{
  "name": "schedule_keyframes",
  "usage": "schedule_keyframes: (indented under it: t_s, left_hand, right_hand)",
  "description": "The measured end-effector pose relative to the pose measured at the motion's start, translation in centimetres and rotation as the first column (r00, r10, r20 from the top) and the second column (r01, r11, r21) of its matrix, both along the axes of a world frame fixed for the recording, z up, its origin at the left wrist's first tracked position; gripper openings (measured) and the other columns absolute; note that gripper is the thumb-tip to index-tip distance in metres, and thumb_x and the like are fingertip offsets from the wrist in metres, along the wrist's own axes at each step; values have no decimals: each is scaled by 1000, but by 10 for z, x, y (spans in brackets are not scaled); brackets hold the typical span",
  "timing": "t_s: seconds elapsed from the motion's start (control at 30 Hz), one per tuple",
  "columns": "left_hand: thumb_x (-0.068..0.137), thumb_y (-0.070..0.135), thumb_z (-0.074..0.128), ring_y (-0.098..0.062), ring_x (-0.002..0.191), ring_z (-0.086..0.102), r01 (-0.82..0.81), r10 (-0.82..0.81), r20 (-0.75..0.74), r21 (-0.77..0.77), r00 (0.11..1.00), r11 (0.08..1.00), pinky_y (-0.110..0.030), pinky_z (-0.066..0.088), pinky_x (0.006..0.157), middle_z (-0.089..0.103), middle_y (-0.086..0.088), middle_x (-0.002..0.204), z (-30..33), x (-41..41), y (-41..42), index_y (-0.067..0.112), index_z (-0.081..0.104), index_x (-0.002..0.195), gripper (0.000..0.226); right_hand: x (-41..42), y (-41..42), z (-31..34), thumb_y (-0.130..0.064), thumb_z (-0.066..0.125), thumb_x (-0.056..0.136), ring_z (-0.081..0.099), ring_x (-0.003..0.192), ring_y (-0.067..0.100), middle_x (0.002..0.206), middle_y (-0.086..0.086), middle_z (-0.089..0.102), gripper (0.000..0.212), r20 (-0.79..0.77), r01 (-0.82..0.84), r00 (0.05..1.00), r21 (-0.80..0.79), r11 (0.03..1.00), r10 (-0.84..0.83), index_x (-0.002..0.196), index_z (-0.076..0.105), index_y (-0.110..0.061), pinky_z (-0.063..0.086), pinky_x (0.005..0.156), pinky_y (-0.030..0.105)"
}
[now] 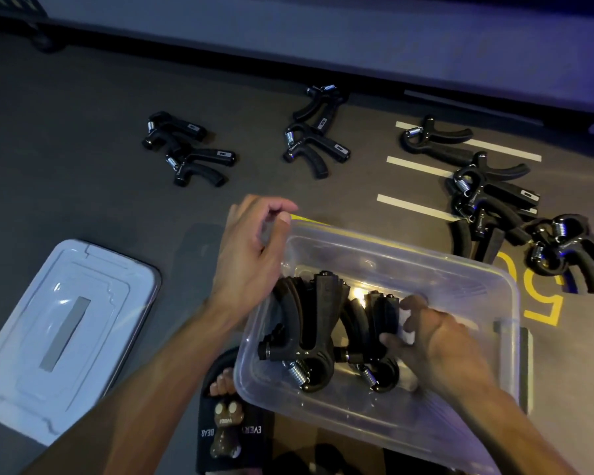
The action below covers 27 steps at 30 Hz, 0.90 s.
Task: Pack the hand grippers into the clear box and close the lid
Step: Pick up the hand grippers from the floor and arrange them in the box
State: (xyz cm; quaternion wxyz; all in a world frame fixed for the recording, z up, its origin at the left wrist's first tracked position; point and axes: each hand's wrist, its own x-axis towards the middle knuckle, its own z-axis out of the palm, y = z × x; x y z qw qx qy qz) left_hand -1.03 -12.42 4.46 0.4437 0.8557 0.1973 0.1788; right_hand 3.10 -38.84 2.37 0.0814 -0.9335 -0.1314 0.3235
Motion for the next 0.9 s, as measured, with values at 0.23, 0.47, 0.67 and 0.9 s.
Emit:
schedule_keyframes:
  t_s: [0.23, 0.47, 0.67, 0.9]
  left_hand:
    - [102, 22, 51, -7, 95, 62, -85, 86, -324, 17, 942, 996, -6, 39, 83, 62, -3, 112, -47, 33, 71, 19, 70, 111, 22]
    - [99, 35, 50, -49, 129, 45, -76, 208, -728, 211, 654, 975, -43, 34, 114, 40, -19, 146, -89, 70, 135, 36, 41, 148, 49]
    - [99, 44, 50, -47, 134, 41, 1, 244, -776, 301, 581, 954, -50, 39, 111, 35, -17, 146, -100, 95, 154, 33, 41, 148, 50]
    - [94, 42, 57, -39, 118, 60, 29, 239, -742, 329, 626, 944, -43, 52, 95, 65, -16, 125, -95, 74, 153, 28, 69, 110, 25]
  right_hand:
    - [38, 53, 51, -30, 62, 89, 59, 95, 18, 100, -10, 66, 19, 461, -303, 885, 458, 836, 68, 107, 64, -23, 47, 85, 29]
    - [72, 85, 38, -31, 53, 95, 53, 102, 25, 109, -2, 63, 24, 508, -385, 850, 425, 819, 136, 108, 66, -17, 44, 90, 37]
    - [76, 89, 27, -32, 52, 97, 54, 101, 25, 104, -5, 63, 19, 445, -330, 888, 442, 834, 116, 103, 65, -19, 46, 89, 41]
    - [69, 88, 31, -28, 53, 95, 53, 103, 26, 106, -5, 63, 18, 470, -314, 880, 460, 830, 72, 104, 66, -19, 44, 92, 38]
